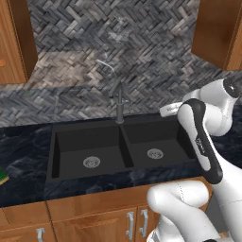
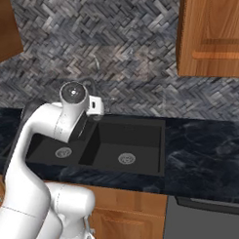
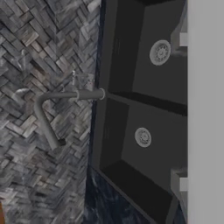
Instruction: Soak the sponge with water for a few seconds and then drop it inside the sink.
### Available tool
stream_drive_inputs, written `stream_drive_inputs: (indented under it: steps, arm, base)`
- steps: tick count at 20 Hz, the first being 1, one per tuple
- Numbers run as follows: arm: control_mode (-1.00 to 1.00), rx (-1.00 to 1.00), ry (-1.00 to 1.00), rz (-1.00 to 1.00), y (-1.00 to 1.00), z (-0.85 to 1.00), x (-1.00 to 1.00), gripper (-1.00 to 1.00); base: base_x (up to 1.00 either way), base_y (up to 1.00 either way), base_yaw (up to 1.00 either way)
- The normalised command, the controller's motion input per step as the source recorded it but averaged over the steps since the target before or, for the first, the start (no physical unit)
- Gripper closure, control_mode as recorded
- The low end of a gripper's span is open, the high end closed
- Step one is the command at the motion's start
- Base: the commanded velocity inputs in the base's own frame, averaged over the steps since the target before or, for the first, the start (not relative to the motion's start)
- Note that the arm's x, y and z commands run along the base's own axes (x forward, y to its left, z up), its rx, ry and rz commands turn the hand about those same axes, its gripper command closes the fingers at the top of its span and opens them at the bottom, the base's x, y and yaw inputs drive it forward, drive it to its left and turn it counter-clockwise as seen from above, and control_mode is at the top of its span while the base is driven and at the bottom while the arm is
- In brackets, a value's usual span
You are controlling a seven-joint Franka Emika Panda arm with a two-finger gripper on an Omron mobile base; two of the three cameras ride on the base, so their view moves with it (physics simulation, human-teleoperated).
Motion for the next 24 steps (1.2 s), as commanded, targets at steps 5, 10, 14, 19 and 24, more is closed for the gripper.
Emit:
stream_drive_inputs:
  steps: [5, 10, 14, 19, 24]
  arm:
    - [-1.00, 0.00, -0.15, 0.11, 0.00, 0.00, 0.00, -1.00]
    - [-1.00, 0.00, -0.16, 0.03, 0.00, 0.00, 0.00, -1.00]
    - [-1.00, 0.00, -0.16, 0.00, 0.00, 0.00, 0.00, -1.00]
    - [-1.00, 0.00, -0.10, 0.00, 0.00, 0.00, 0.00, -1.00]
    - [-1.00, 0.01, -0.05, 0.00, 0.00, 0.00, 0.00, -1.00]
  base:
    - [0.00, 0.00, 0.00]
    - [0.00, 0.00, 0.00]
    - [0.00, 0.00, 0.00]
    - [0.00, 0.00, 0.00]
    - [0.00, 0.00, 0.00]
